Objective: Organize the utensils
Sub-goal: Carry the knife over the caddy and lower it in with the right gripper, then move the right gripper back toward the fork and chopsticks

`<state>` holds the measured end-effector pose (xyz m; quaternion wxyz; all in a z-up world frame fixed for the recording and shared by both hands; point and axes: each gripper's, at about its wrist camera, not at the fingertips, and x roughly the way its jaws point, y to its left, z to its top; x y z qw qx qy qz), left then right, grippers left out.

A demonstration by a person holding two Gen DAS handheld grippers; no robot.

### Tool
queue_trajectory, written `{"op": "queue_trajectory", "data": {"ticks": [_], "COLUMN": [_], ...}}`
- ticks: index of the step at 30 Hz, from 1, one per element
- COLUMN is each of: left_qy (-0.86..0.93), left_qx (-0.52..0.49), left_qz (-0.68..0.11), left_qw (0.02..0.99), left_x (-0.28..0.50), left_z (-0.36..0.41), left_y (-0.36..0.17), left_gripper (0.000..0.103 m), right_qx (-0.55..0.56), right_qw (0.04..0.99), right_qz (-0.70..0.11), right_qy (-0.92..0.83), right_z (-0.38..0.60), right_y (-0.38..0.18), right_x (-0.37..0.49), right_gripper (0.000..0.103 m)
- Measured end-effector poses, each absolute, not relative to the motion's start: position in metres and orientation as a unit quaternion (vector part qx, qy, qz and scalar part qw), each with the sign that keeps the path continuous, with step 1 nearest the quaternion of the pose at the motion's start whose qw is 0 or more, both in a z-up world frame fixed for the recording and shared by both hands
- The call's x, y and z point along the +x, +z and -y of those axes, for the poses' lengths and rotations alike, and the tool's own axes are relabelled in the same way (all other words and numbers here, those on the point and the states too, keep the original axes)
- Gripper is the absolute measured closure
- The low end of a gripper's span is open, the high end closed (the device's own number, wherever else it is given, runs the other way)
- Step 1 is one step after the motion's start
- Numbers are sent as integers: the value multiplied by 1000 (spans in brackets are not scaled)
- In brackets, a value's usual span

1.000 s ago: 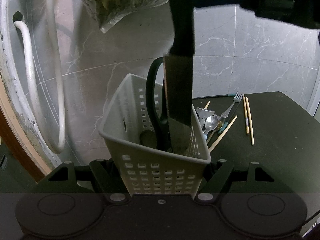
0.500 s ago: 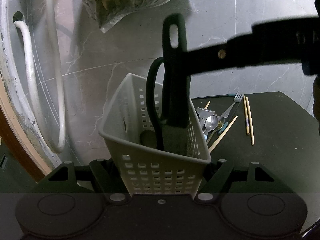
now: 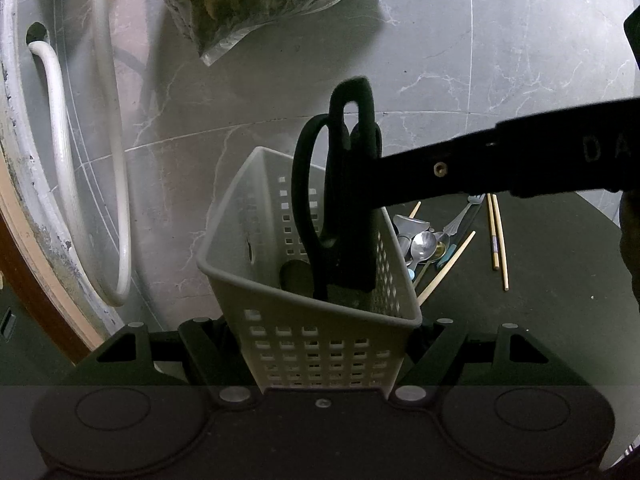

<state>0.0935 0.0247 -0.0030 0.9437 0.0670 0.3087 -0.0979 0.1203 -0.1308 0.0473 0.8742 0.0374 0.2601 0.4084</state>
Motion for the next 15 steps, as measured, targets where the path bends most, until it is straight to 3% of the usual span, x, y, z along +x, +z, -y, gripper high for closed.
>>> {"op": "queue_trajectory", "data": {"ticks": [7, 9, 11, 15], "left_qy": [-98, -98, -98, -98], "left_qx": [67, 67, 66, 66], "left_qz": [-309, -309, -309, -309], "left_qw": [944, 944, 944, 944], "left_x": [94, 94, 94, 94], "left_z": [-25, -25, -25, -25], "left_y": [-3, -3, -3, -3], "left_gripper": [26, 26, 26, 26], "right_qx": [49, 56, 63, 88], "right_qw": [875, 879, 885, 899], "right_qz": [-262, -259, -251, -240], "right_qy": [403, 397, 387, 357], "right_z": [135, 139, 146, 166], "right_y": [48, 50, 53, 59], "right_x": [123, 122, 120, 121], "right_gripper": [80, 70, 51, 26]}}
